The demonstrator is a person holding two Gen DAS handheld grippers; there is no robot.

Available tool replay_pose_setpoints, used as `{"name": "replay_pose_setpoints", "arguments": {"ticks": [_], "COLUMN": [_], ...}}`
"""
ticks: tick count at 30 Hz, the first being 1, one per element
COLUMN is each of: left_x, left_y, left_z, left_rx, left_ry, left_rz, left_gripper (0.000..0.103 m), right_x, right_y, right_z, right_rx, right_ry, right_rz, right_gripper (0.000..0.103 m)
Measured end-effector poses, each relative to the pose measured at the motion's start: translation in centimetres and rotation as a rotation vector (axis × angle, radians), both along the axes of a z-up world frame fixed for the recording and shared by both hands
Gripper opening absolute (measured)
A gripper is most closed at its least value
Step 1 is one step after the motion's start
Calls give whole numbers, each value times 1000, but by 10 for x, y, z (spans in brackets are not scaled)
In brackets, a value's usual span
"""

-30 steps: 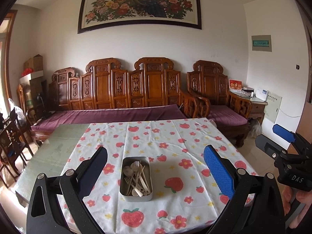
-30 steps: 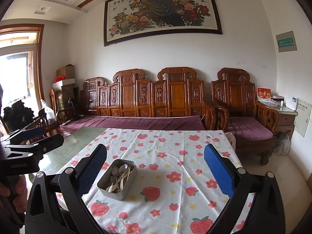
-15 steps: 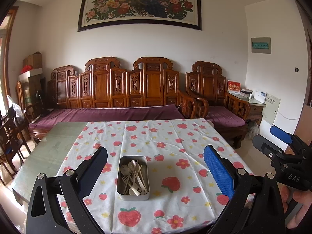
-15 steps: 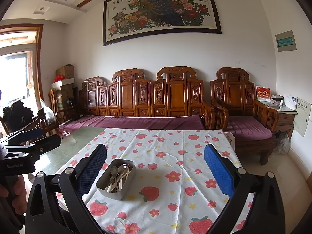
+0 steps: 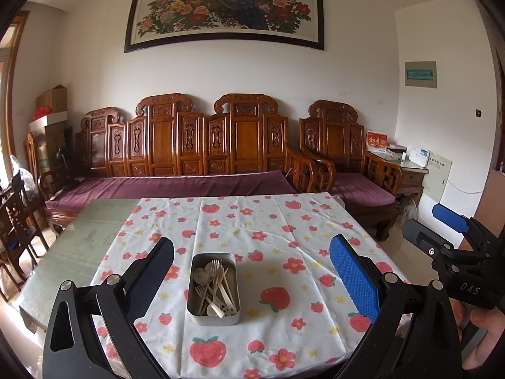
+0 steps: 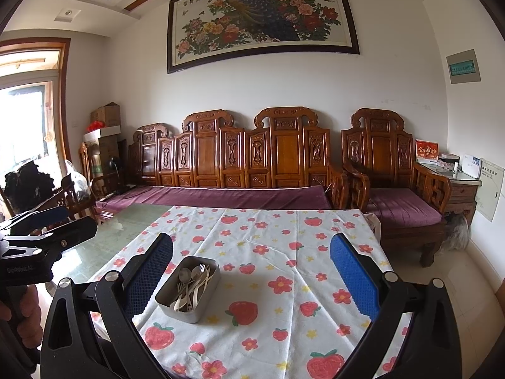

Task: Organize utensils

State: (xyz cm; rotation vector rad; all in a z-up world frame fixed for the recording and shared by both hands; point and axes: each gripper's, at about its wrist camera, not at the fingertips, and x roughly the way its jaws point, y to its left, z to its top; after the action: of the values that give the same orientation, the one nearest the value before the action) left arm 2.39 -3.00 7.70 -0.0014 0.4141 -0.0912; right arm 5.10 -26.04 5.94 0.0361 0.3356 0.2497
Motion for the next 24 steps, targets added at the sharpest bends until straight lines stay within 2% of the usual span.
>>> {"name": "replay_pose_setpoints", "arguments": {"ticks": [24], "left_x": [-3], "left_y": [-1], "left_z": [1], "left_rx": [-3], "left_ry": [-2], "left_rz": [4], "left_gripper": [95], "right_x": [0], "right_y": [0], "right_z": [1], "right_rx": [0], "right_ry": [0], "right_rz": [0], "right_gripper": [100]}}
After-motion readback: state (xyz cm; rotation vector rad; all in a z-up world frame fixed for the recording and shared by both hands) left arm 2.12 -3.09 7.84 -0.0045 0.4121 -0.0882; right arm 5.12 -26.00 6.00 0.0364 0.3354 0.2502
